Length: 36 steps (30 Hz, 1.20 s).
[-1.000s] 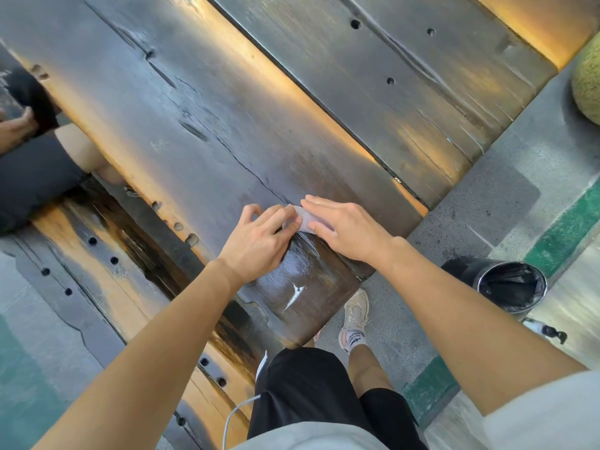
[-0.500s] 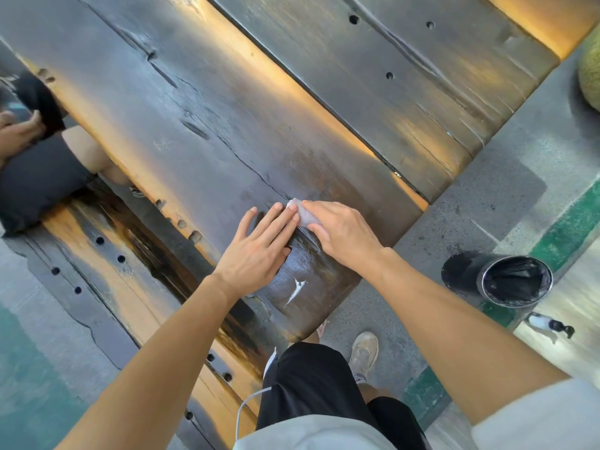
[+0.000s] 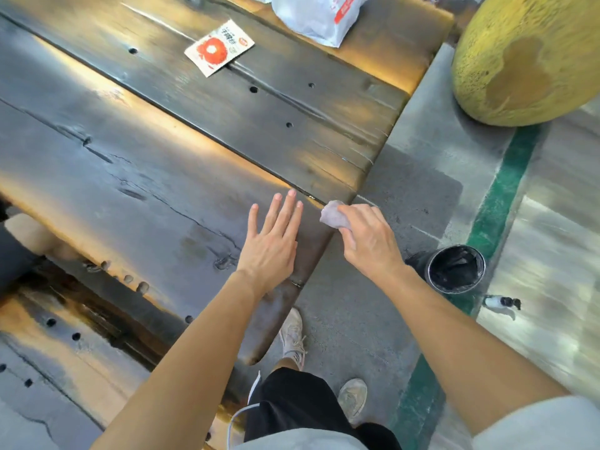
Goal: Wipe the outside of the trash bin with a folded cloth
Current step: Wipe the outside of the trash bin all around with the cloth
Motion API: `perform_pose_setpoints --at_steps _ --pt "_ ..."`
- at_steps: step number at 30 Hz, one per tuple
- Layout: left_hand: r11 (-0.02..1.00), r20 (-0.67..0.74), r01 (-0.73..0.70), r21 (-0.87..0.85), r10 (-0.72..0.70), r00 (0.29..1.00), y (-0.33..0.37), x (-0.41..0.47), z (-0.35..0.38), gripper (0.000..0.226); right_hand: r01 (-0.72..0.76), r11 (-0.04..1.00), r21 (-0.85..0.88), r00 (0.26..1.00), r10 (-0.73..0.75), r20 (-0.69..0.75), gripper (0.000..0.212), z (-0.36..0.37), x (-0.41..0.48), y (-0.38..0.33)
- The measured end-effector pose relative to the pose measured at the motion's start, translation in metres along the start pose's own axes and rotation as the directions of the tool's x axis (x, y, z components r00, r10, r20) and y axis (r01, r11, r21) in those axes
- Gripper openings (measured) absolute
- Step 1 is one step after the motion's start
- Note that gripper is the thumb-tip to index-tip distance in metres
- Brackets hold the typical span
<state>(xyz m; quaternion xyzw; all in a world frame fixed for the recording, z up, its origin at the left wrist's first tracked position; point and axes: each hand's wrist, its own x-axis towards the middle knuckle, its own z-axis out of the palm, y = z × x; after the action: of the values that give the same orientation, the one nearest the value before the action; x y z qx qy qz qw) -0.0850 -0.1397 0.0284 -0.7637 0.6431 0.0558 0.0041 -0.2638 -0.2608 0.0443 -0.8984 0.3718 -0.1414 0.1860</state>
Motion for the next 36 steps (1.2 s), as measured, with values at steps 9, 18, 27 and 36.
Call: perform_pose_setpoints --at_steps 9,18,27,36 --pt "0.992 -0.003 -0.126 -0.02 0.125 0.992 0.123 0.028 -0.033 0.075 -0.287 0.951 -0.113 0.957 0.281 -0.068 0.038 -0.091 -0.09 0.081" --pt "0.978 -0.029 -0.21 -0.004 0.21 0.977 0.273 0.006 -0.055 0.077 -0.445 0.878 -0.174 0.887 0.406 -0.219 0.035 -0.183 -0.216 0.146" --pt "0.943 -0.063 -0.328 0.052 0.331 0.941 0.382 0.0 -0.068 0.076 -0.626 0.76 -0.174 0.77 0.568 -0.289 0.04 -0.249 -0.311 0.208" --pt "0.914 0.014 -0.394 0.095 0.395 0.919 0.426 0.04 -0.041 0.076 -0.711 0.684 -0.163 0.701 0.67 -0.244 0.04 -0.26 -0.326 0.26"
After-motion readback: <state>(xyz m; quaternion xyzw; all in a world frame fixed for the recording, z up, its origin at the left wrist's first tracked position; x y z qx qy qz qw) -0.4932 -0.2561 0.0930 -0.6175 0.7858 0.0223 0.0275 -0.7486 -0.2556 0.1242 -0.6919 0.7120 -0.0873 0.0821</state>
